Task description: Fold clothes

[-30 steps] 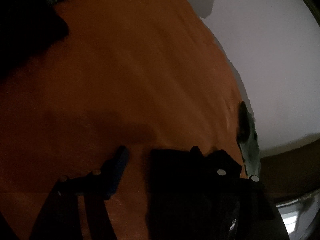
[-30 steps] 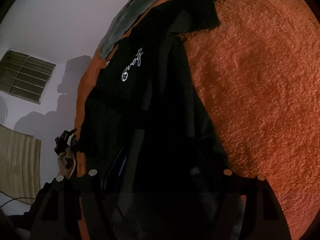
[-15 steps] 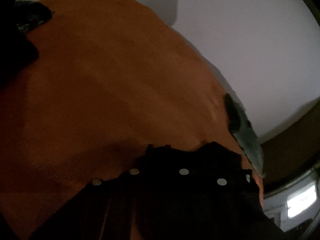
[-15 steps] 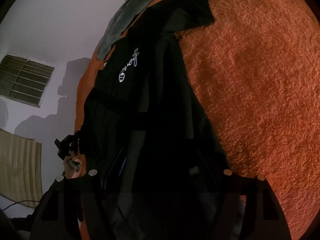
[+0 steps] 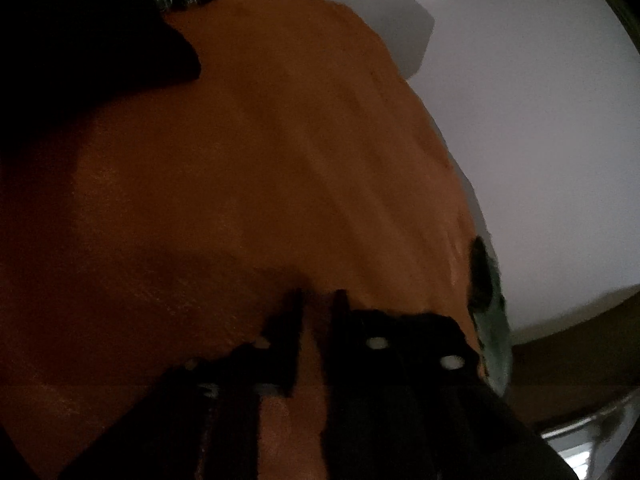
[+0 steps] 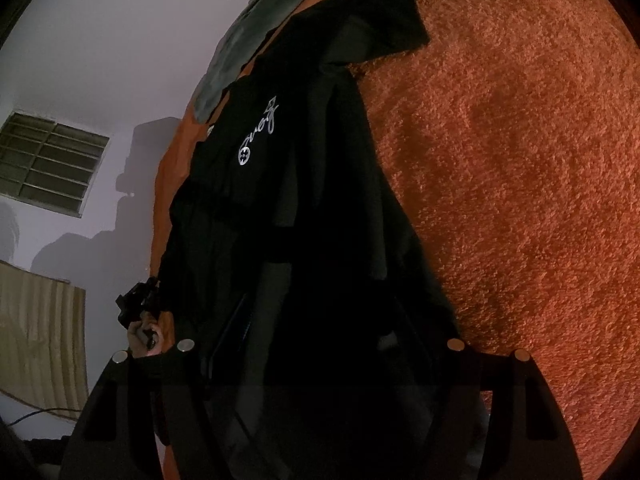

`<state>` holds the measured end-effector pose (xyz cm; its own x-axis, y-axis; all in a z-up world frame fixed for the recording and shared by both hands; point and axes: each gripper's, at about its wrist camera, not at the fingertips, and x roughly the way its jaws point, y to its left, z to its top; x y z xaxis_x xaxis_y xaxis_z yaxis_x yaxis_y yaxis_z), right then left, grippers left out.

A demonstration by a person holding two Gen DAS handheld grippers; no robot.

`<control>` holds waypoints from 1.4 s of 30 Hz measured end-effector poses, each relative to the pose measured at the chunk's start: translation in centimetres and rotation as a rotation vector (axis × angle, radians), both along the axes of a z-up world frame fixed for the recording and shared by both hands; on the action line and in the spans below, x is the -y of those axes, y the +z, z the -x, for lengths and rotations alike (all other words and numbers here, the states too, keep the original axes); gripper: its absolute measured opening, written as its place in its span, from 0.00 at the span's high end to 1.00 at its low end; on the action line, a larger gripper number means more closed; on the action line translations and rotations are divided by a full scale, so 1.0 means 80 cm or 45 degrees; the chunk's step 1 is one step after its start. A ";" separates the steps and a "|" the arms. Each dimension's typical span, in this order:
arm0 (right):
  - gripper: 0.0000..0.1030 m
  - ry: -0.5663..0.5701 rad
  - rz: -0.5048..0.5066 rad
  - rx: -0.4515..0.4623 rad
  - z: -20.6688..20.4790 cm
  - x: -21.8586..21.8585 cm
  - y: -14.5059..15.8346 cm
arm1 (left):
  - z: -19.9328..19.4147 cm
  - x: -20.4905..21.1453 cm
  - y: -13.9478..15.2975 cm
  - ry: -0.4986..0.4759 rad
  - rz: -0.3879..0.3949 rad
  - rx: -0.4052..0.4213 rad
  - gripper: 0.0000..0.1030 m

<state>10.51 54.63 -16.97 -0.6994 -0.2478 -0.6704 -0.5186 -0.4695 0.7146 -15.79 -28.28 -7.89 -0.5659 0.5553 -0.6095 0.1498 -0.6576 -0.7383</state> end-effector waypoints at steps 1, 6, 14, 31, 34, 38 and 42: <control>0.30 0.000 0.001 0.000 0.000 0.000 0.000 | -0.001 0.009 0.002 -0.008 -0.003 -0.006 0.63; 0.30 0.001 0.005 -0.004 0.000 0.000 0.001 | 0.003 0.004 0.012 -0.077 0.081 -0.023 0.39; 0.30 -0.005 0.010 -0.011 -0.004 0.001 0.002 | -0.002 -0.002 0.012 0.001 0.022 -0.011 0.34; 0.30 0.002 0.023 -0.013 -0.006 -0.003 -0.003 | -0.012 -0.047 0.042 -0.180 0.319 -0.117 0.97; 0.30 0.002 0.024 -0.012 -0.010 -0.006 -0.002 | -0.024 -0.068 0.067 -0.138 0.308 -0.101 0.98; 0.30 0.003 0.024 -0.010 -0.013 -0.009 -0.002 | -0.039 -0.155 0.117 -0.355 0.443 -0.158 0.97; 0.30 -0.006 0.009 -0.013 -0.017 -0.011 0.001 | -0.071 -0.278 0.156 -0.606 0.497 -0.186 0.97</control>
